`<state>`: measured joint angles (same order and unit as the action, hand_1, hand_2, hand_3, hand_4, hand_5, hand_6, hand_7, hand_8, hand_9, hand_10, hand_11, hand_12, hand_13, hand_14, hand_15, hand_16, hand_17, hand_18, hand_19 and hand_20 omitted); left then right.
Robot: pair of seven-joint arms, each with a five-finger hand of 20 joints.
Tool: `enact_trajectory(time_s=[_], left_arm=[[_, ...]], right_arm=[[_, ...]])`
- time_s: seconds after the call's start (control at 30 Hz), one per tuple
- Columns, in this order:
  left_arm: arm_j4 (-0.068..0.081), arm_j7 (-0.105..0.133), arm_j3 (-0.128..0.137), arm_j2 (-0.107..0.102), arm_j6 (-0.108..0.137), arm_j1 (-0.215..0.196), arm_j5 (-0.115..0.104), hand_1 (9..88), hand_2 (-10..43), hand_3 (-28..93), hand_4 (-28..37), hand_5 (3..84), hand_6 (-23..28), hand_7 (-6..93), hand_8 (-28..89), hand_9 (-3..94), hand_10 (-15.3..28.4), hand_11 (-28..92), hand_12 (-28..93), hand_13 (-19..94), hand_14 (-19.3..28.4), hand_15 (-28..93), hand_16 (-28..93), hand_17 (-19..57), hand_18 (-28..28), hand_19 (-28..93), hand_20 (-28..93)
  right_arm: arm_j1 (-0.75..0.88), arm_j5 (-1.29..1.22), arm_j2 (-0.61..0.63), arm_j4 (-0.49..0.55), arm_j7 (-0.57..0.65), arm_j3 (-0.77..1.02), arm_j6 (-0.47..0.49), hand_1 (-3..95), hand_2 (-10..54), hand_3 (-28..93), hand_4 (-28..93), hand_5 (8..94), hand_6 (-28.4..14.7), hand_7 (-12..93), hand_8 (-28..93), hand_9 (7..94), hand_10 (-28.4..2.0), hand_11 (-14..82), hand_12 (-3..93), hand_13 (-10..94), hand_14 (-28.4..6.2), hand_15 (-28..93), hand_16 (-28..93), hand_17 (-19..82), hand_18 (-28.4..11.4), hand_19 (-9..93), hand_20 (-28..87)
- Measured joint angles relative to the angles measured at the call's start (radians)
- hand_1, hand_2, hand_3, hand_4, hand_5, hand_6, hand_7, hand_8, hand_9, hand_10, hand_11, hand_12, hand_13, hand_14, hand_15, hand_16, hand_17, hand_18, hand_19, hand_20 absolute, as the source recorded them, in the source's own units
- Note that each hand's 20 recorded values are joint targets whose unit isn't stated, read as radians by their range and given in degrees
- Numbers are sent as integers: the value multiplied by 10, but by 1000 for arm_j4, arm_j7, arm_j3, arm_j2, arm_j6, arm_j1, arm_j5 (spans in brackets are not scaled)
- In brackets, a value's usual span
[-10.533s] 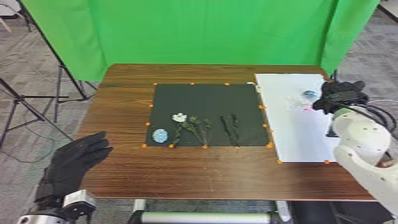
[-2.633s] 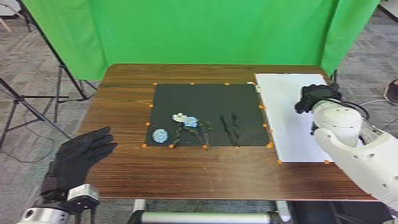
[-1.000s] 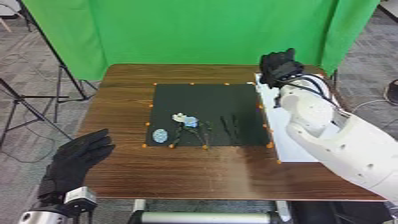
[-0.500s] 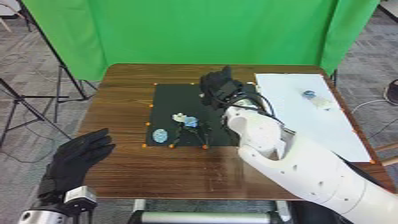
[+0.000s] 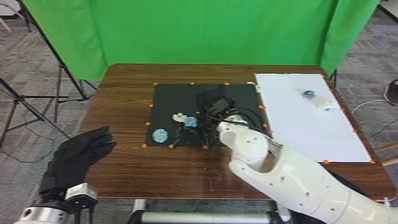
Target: Arrange flowers
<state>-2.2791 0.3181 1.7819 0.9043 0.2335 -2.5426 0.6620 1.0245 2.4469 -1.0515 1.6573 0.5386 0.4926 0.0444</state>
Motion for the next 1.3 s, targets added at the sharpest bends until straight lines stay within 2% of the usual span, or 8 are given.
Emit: enact_trajectory(time_s=[0.1, 0.2, 0.33, 0.4, 0.7, 0.83, 1.3], left_arm=[[2, -3, -1, 2, -3, 4, 2, 278, 47, 795, -160, 453, 136, 170, -95, 380, 220, 341, 94, 261, 284, 641, -145, -91, 230, 608, 119], [4, -6, -5, 4, -5, 13, 5, 279, 47, 796, -160, 453, 136, 170, -95, 380, 220, 341, 94, 261, 284, 641, -146, -91, 230, 608, 119], [5, -10, -7, 6, -8, 22, 7, 279, 47, 796, -161, 453, 136, 170, -95, 380, 220, 341, 94, 261, 284, 641, -146, -91, 230, 608, 119], [5, -11, -7, 7, -9, 22, 7, 279, 47, 796, -161, 453, 136, 170, -95, 379, 219, 341, 94, 261, 284, 641, -146, -91, 231, 608, 119], [5, -12, -7, 8, -9, 22, 7, 279, 48, 795, -161, 453, 137, 170, -95, 379, 219, 341, 95, 262, 284, 641, -146, -91, 231, 608, 119], [5, -12, -7, 8, -9, 22, 7, 279, 48, 795, -160, 453, 136, 170, -95, 380, 219, 342, 95, 262, 284, 641, -146, -92, 231, 608, 119], [5, -12, -8, 8, -8, 20, 8, 281, 49, 795, -162, 453, 137, 170, -94, 380, 220, 343, 94, 264, 284, 643, -146, -91, 230, 608, 119]], right_arm=[[-53, -24, -8, -82, 43, -96, -28, 501, -92, 753, -283, 749, 47, 396, -36, 871, -69, 205, 323, 593, -86, 746, 305, 154, -219, 760, 386], [-64, -24, -34, -110, 35, -86, -40, 500, -92, 754, -283, 747, 47, 397, -38, 869, -68, 204, 323, 591, -86, 745, 307, 153, -220, 760, 387], [13, 16, -49, -47, -47, 73, 71, 499, -92, 756, -283, 745, 44, 396, -39, 868, -67, 202, 323, 588, -88, 744, 307, 151, -220, 760, 388], [50, 30, -41, -4, -58, 125, 96, 497, -93, 760, -283, 741, 42, 395, -39, 863, -65, 198, 326, 586, -89, 744, 308, 149, -221, 760, 389], [50, 22, -16, -15, -34, 84, 64, 479, -95, 773, -283, 728, 27, 391, -40, 849, -72, 193, 335, 572, -103, 747, 306, 134, -227, 757, 396], [50, 17, -17, -14, -34, 86, 69, 448, -95, 783, -283, 708, 16, 392, -45, 817, -81, 227, 308, 557, -116, 769, 247, 122, -234, 748, 410], [38, 9, -26, -2, -35, 87, 78, 389, -95, 805, -283, 697, -2, 357, -30, 768, -97, 309, 238, 536, -136, 776, 236, 109, -247, 739, 424]])
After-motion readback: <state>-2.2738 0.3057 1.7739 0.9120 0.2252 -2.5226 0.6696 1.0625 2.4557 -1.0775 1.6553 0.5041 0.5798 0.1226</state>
